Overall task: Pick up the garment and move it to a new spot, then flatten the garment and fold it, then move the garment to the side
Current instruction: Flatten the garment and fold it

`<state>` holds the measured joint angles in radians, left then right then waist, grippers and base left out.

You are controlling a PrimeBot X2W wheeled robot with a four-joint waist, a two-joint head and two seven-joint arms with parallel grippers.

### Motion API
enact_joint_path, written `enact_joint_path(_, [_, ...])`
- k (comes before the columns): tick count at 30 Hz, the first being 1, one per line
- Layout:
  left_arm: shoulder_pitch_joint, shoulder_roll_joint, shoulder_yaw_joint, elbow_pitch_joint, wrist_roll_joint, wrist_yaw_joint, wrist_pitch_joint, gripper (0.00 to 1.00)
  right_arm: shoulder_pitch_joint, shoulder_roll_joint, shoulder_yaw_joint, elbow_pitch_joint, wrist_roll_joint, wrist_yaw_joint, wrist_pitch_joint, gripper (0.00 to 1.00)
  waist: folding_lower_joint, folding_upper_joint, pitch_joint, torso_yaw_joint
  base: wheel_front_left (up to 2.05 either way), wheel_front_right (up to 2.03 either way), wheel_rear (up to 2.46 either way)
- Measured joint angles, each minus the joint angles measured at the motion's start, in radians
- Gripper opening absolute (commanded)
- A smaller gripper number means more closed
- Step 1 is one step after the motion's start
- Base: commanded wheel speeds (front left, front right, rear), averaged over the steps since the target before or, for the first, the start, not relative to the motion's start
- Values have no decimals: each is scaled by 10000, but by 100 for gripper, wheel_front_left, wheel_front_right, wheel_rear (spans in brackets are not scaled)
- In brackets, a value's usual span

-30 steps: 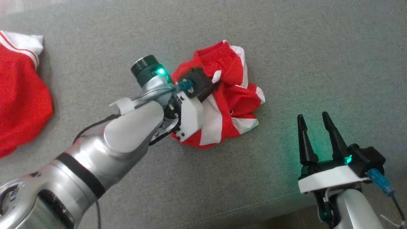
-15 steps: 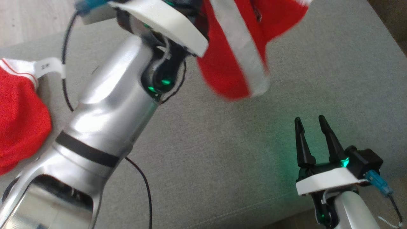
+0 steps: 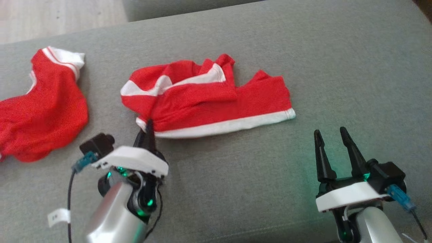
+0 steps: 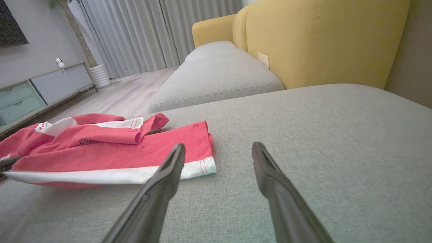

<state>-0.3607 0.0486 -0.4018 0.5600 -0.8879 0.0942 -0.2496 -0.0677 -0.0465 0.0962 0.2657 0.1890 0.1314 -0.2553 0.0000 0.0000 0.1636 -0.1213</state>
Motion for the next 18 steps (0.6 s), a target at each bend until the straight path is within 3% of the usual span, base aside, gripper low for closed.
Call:
enact_joint_path(1, [121,-4,-27,-36,12,-92,0,91,1,0,-13,4,-50,0,0,100,0,0,-25,79,0,0,0])
enact_joint_path(2, [217,-6,-96,-140,10,-150,0,100,2,0,-23,8,-61,0,0,100,0,0,-60,146,0,0,0])
enact_joint_path(4, [425,-2,-330,-568,462,-274,2,100,9,0,-36,12,-61,0,0,100,0,0,-139,260,0,0,0])
enact_joint_path(8, [1024,134,-777,-1661,2516,-570,2,100,83,2,-21,10,-61,0,0,100,0,0,-276,384,0,0,0])
enact_joint_path(11, [1642,897,-1181,-2280,4015,-727,2,100,239,0,-10,10,-59,0,0,100,0,0,-264,382,0,0,0])
enact_joint_path(15, [1878,2259,-1361,-2378,5695,-598,2,100,250,2,94,0,-59,0,0,100,0,0,-209,325,0,0,0])
enact_joint_path(18, [1749,2750,-1597,-2230,6412,-683,2,100,252,0,105,4,-58,0,0,100,0,0,-155,252,0,0,0])
